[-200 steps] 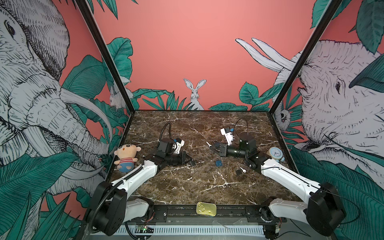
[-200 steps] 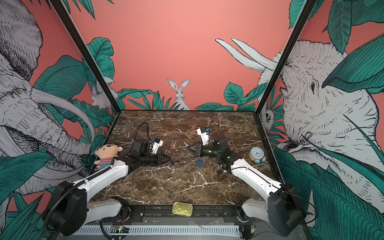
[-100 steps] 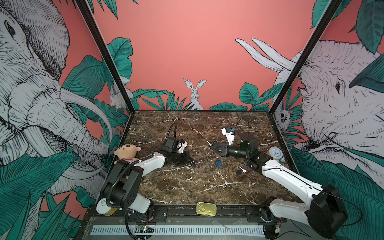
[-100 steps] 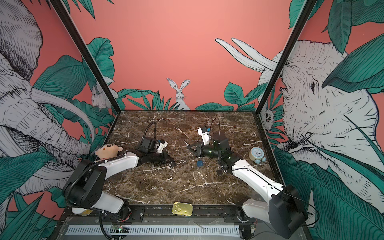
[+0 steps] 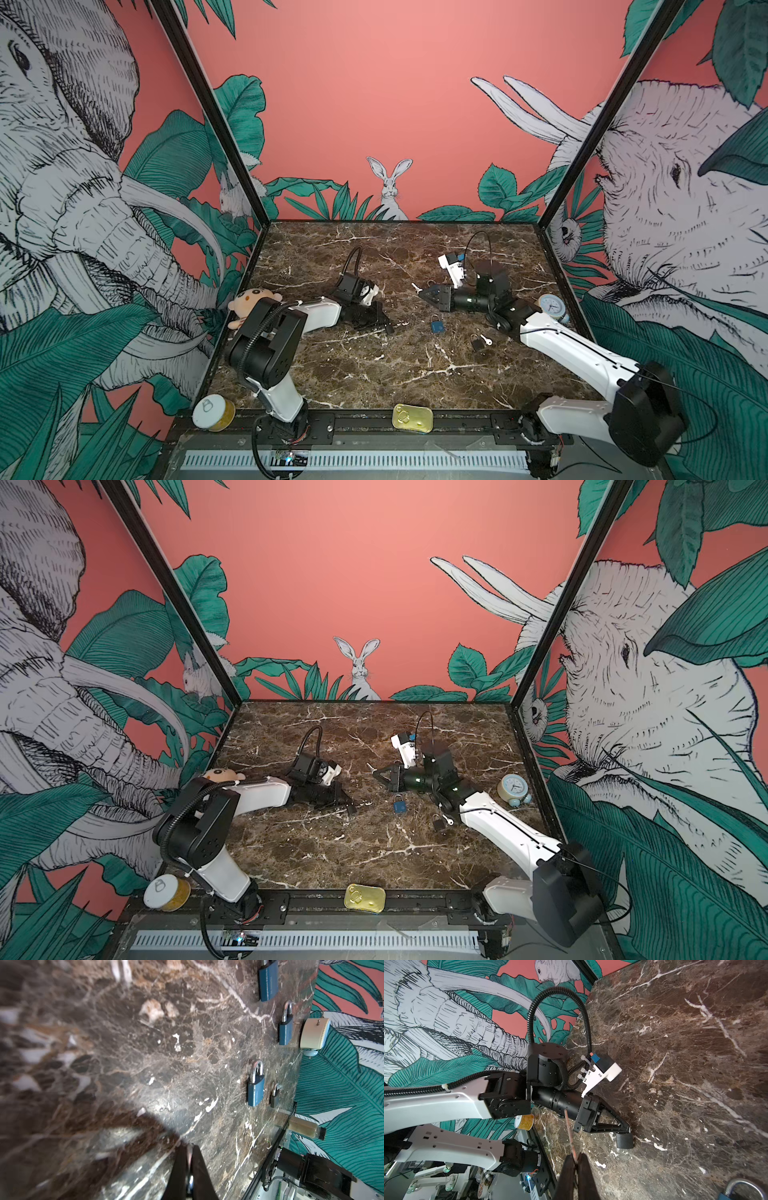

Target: Lock with the key

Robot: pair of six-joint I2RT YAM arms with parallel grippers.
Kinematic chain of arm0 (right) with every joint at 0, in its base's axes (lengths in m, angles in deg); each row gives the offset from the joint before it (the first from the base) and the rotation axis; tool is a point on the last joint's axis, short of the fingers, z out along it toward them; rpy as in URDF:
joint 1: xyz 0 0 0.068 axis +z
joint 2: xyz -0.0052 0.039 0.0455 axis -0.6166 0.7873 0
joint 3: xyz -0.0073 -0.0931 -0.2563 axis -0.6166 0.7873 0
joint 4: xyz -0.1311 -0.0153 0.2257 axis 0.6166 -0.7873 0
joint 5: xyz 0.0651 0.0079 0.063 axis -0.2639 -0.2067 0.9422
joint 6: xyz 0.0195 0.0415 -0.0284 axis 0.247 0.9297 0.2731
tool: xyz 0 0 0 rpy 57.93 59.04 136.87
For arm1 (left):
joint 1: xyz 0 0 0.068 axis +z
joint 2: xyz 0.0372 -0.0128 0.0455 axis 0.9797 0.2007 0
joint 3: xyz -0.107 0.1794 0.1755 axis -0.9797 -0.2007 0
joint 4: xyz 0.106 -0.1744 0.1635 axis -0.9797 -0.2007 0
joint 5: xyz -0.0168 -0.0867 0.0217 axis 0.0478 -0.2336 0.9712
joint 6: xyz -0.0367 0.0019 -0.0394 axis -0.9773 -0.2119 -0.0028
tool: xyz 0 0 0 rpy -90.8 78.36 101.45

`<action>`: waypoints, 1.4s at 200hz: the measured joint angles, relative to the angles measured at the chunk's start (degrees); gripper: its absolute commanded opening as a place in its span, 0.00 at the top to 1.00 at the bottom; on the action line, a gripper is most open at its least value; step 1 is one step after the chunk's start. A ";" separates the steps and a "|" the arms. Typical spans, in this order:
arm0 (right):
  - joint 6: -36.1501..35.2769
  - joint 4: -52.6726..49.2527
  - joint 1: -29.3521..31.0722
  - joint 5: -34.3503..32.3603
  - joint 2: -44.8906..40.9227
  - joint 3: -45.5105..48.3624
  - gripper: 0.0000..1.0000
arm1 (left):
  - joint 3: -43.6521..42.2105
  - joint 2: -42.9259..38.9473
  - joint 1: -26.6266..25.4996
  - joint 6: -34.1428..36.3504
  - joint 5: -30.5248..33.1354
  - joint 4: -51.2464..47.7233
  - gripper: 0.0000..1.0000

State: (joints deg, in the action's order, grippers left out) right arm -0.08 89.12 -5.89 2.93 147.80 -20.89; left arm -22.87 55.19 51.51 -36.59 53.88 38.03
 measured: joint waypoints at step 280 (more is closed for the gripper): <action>2.23 0.70 12.09 -24.83 14.62 3.72 1.00 | -5.88 -33.53 7.56 -2.25 14.62 -0.79 0.50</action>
State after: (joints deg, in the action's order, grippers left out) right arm 2.15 89.82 6.20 -21.90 162.43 -17.17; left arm -28.75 21.66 59.07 -38.84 68.51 37.24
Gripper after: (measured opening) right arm 0.048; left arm 0.501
